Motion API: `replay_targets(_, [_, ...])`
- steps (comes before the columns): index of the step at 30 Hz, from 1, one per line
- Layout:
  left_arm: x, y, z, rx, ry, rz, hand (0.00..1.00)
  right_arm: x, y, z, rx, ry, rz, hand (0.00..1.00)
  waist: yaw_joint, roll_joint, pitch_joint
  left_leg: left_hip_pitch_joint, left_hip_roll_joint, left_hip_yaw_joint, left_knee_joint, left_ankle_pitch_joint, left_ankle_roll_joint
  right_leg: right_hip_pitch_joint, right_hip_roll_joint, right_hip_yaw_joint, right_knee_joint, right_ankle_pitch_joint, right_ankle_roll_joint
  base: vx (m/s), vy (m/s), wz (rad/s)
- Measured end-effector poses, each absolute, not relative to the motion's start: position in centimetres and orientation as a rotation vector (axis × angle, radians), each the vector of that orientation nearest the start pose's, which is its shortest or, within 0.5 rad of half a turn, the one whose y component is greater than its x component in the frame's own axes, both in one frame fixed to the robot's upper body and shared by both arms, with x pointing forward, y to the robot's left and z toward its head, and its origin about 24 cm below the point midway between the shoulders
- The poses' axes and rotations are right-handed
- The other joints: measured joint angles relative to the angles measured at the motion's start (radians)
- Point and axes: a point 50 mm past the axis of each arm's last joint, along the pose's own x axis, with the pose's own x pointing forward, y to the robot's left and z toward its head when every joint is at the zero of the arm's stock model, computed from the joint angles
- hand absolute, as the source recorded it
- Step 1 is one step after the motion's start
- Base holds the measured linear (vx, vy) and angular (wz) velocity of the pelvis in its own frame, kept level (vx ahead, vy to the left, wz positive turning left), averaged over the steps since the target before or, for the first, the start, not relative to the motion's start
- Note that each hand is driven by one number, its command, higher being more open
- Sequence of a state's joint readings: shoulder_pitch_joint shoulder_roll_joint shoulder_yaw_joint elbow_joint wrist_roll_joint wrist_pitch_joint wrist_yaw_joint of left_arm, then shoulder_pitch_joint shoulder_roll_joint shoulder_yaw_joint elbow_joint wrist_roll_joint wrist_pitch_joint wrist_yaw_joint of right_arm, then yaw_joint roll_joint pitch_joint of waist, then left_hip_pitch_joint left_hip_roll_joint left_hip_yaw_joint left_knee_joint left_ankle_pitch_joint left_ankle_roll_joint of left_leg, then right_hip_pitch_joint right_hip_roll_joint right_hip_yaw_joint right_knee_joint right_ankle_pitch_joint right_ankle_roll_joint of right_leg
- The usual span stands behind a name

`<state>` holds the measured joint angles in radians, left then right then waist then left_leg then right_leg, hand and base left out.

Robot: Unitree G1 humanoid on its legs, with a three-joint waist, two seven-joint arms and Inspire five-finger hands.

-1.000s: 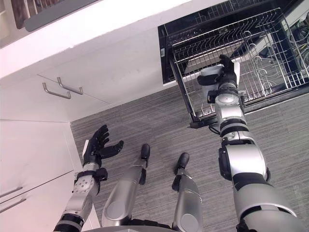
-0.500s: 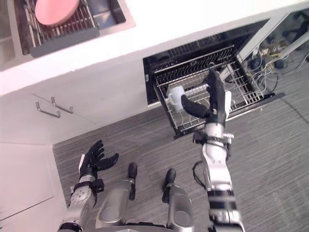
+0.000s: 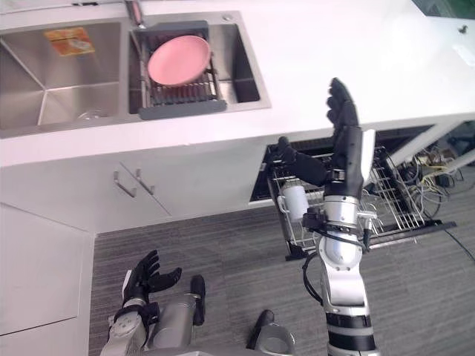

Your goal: Walk over to the sink, pick up the cup, carry it to the dishwasher, place the cup inside the dishwasher, then close the dishwasher door

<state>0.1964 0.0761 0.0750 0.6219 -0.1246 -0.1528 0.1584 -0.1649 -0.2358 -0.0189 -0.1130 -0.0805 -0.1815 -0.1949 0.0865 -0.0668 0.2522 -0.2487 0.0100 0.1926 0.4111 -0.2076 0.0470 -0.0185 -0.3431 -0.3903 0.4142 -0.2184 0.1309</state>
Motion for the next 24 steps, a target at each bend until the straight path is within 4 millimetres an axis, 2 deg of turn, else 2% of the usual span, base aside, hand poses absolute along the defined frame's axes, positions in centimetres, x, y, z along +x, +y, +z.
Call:
replay_targets(1, [13.9,20.8,-11.1,-0.005,0.657,0.348,0.90,27.7,-18.3,13.3,-0.283,-0.470,-0.134,0.90,0.003,0.001,-0.001,0.010,-0.009,0.001,0.008,-0.011,0.003,-0.032,-0.020,0.033,0.083,0.000,-0.017,0.21,0.299,0.13])
replay_targets(2, [13.8,21.2,-11.0,0.025,0.659,0.333,0.90,28.5,-18.1,12.8,-0.308,-0.436,-0.111,0.90,0.005,-0.003,-0.003,0.036,-0.028,-0.009,0.008,-0.025,0.015,-0.093,-0.040,0.114,0.230,0.009,-0.040,0.20,0.156,0.28])
replay_targets(3, [13.9,21.5,-10.9,0.046,0.656,0.320,0.90,29.3,-17.7,12.4,-0.341,-0.408,-0.079,0.90,0.004,-0.003,-0.003,0.065,-0.032,-0.025,0.007,-0.031,0.027,-0.132,-0.018,0.177,0.314,-0.018,-0.036,0.22,0.111,0.34])
replay_targets(4, [13.9,21.8,-10.8,0.056,0.653,0.322,0.90,29.6,-17.6,12.3,-0.365,-0.400,-0.063,0.90,0.005,-0.002,-0.004,0.078,-0.032,-0.033,0.003,-0.032,0.028,-0.144,0.000,0.193,0.319,-0.030,-0.035,0.24,0.043,0.42])
replay_targets(6, [14.4,22.4,-10.4,0.075,0.633,0.320,0.90,30.3,-17.9,12.8,-0.454,-0.403,-0.028,0.90,-0.003,-0.001,-0.004,0.119,-0.034,-0.083,-0.030,-0.030,0.028,-0.191,0.090,0.241,0.237,-0.056,-0.051,0.25,-0.007,0.58])
replay_targets(7, [14.5,22.3,-10.4,0.075,0.629,0.319,0.90,30.6,-18.0,13.1,-0.480,-0.407,-0.022,0.90,-0.011,0.000,-0.005,0.125,-0.035,-0.098,-0.035,-0.030,0.027,-0.205,0.116,0.260,0.204,-0.056,-0.050,0.25,-0.047,0.84])
replay_targets(8, [14.9,22.1,-10.3,0.076,0.622,0.307,0.90,31.0,-18.7,13.7,-0.537,-0.420,-0.025,0.90,-0.028,0.001,-0.005,0.131,-0.038,-0.136,-0.042,-0.031,0.022,-0.233,0.168,0.309,0.129,-0.051,-0.044,0.24,-0.078,0.89])
replay_targets(9, [15.2,21.9,-10.2,0.080,0.616,0.291,0.90,31.2,-19.4,14.5,-0.586,-0.434,-0.035,0.90,-0.031,-0.002,-0.007,0.134,-0.047,-0.163,-0.038,-0.039,0.007,-0.253,0.196,0.343,0.035,-0.010,-0.039,0.23,-0.089,0.93])
replay_targets(10, [15.2,21.8,-10.3,0.084,0.617,0.282,0.90,31.2,-19.7,14.8,-0.610,-0.441,-0.038,0.90,-0.034,-0.005,-0.009,0.136,-0.055,-0.175,-0.031,-0.047,-0.007,-0.260,0.199,0.350,-0.005,0.072,-0.048,0.25,-0.121,0.80])
replay_targets(11, [15.1,21.0,-10.7,0.064,0.634,0.271,0.90,31.3,-20.1,15.1,-0.646,-0.440,-0.041,0.90,-0.043,0.015,-0.018,0.140,-0.046,-0.199,-0.024,-0.056,-0.028,-0.235,0.202,0.330,-0.012,0.084,-0.041,0.22,-0.104,0.47])
replay_targets(13, [14.5,19.8,-11.1,0.044,0.654,0.245,0.90,31.5,-20.3,15.7,-0.700,-0.458,-0.040,0.90,-0.032,0.046,-0.036,0.147,-0.018,-0.207,-0.049,-0.056,-0.037,-0.205,0.230,0.315,-0.068,0.091,-0.051,0.29,-0.126,0.13])
replay_targets(14, [14.4,19.6,-11.2,0.047,0.656,0.235,0.90,31.5,-20.5,15.9,-0.712,-0.459,-0.043,0.90,-0.033,0.049,-0.038,0.152,-0.014,-0.209,-0.061,-0.054,-0.041,-0.198,0.234,0.309,-0.081,0.092,-0.053,0.29,-0.108,0.04])
replay_targets(16, [14.4,19.4,-11.3,0.042,0.660,0.222,0.90,31.6,-21.2,15.7,-0.751,-0.439,-0.053,0.90,-0.034,0.048,-0.039,0.169,-0.002,-0.213,-0.096,-0.047,-0.053,-0.170,0.244,0.293,-0.127,0.099,-0.062,0.19,-0.060,0.12])
replay_targets(19, [14.0,19.5,-11.6,0.058,0.681,0.216,0.90,31.7,-21.7,15.2,-0.789,-0.402,-0.062,0.90,-0.036,0.049,-0.040,0.192,0.000,-0.217,-0.103,-0.047,-0.053,-0.114,0.247,0.275,-0.188,0.107,-0.063,0.15,0.000,0.13])
replay_targets(22, [13.5,19.5,-12.0,0.064,0.708,0.210,0.90,32.1,-21.5,15.5,-0.806,-0.405,-0.052,0.90,-0.034,0.046,-0.044,0.153,-0.024,-0.218,0.002,-0.040,-0.065,-0.060,0.229,0.269,-0.258,0.135,-0.062,0.10,0.080,0.15])
replay_targets(23, [13.6,19.5,-12.1,0.063,0.711,0.199,0.90,32.5,-21.3,15.7,-0.809,-0.410,-0.053,0.90,-0.032,0.031,-0.041,0.104,-0.027,-0.213,0.000,-0.092,-0.043,-0.052,0.198,0.267,-0.265,0.137,-0.059,0.04,0.118,0.32])
replay_targets(24, [13.6,19.5,-12.2,0.065,0.717,0.193,0.90,33.2,-21.1,15.8,-0.817,-0.400,-0.055,0.90,-0.036,0.037,-0.045,0.121,0.004,-0.180,-0.170,0.021,-0.025,-0.040,0.199,0.264,-0.271,0.138,-0.053,0.07,0.153,0.30])
